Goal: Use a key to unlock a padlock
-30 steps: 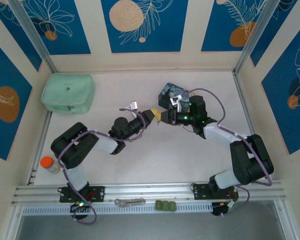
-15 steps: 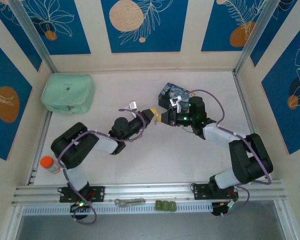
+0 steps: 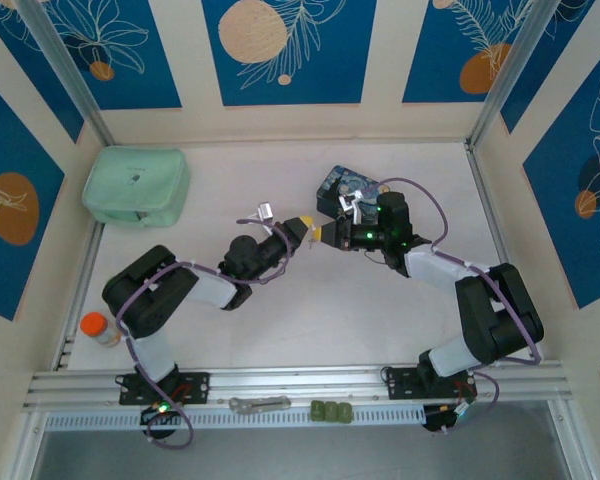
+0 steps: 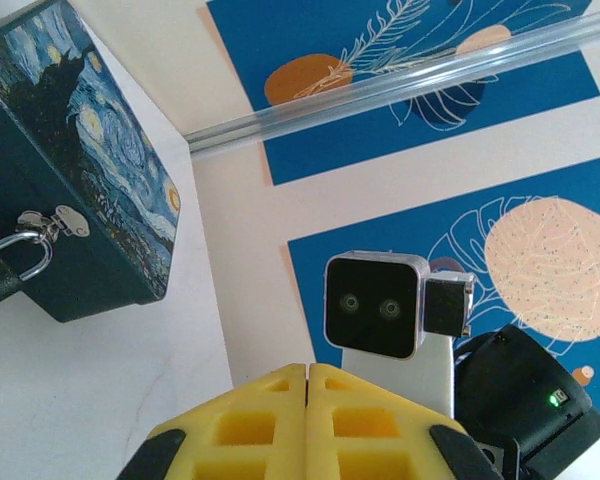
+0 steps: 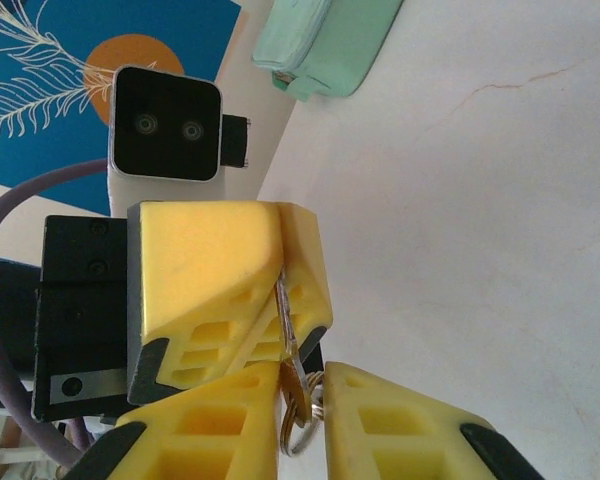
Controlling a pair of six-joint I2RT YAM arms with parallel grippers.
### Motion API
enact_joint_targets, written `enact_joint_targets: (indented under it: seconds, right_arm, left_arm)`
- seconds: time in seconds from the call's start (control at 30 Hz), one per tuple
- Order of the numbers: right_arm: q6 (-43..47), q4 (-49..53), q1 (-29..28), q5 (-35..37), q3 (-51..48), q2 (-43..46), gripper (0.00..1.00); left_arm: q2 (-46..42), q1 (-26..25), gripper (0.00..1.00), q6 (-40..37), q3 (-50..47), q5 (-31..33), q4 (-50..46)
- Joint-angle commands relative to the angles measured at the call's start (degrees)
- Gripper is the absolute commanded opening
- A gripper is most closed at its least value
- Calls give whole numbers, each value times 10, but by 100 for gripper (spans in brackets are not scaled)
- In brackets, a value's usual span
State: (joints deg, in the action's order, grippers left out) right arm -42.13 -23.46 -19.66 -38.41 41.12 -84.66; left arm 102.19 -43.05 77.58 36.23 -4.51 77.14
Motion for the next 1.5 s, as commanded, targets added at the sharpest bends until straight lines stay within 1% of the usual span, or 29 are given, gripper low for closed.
enact_joint_targets:
  seconds: [0.0,0.07,0.17,0.23,0.27,0.3,0.33,0.37,0.4,0.43,0.57,0.63,0.73,0.8,0.9,1.0,1.17,1.27,1.47]
  right_arm:
    - [0,-9,5,2,12,-8,8]
    - [1,-10,6,4,9,-5,0]
    - [8,-6,10,4,5,3,0]
    - [24,20,14,3,9,10,0]
    - [40,49,17,1,16,14,0]
    - [57,79,19,2,22,17,0]
    - [71,110,21,7,29,20,0]
    - [90,146,22,14,35,24,0]
    - [106,180,25,24,41,29,0]
    - [118,207,27,38,44,34,0]
    - [147,300,47,93,56,48,0]
    - [159,342,57,123,65,49,0]
    - [183,401,68,170,81,49,0]
    - [194,433,78,195,90,49,0]
    - [209,468,94,225,100,55,0]
    - [213,475,109,238,96,68,0]
    - [202,467,133,235,81,85,0]
    - [200,461,145,220,77,92,0]
    - [195,451,153,208,72,106,0]
  left_arm:
    - [-9,-13,0,5,-4,-1,35]
    - [-9,-13,0,6,-6,1,35]
    - [-11,-14,0,6,-9,4,36]
    - [-12,-14,0,4,-8,4,35]
    - [-13,-13,12,0,-8,5,35]
    - [-15,-11,33,-7,-9,4,35]
    - [-17,-7,51,-15,-8,3,34]
    - [-18,0,65,-26,-7,-1,30]
    - [-19,9,73,-42,-1,-12,15]
    - [-18,18,75,-56,6,-24,-8]
    - [-8,46,74,-135,53,-74,-123]
    - [7,53,72,-177,87,-104,-184]
    - [42,59,65,-232,151,-150,-287]
    - [66,59,64,-283,206,-180,-376]
    - [95,59,63,-364,281,-194,-517]
    - [118,59,63,-424,329,-184,-609]
    - [171,59,60,-482,396,-195,-687]
    - [208,59,56,-509,444,-211,-730]
    - [252,59,55,-523,489,-228,-749]
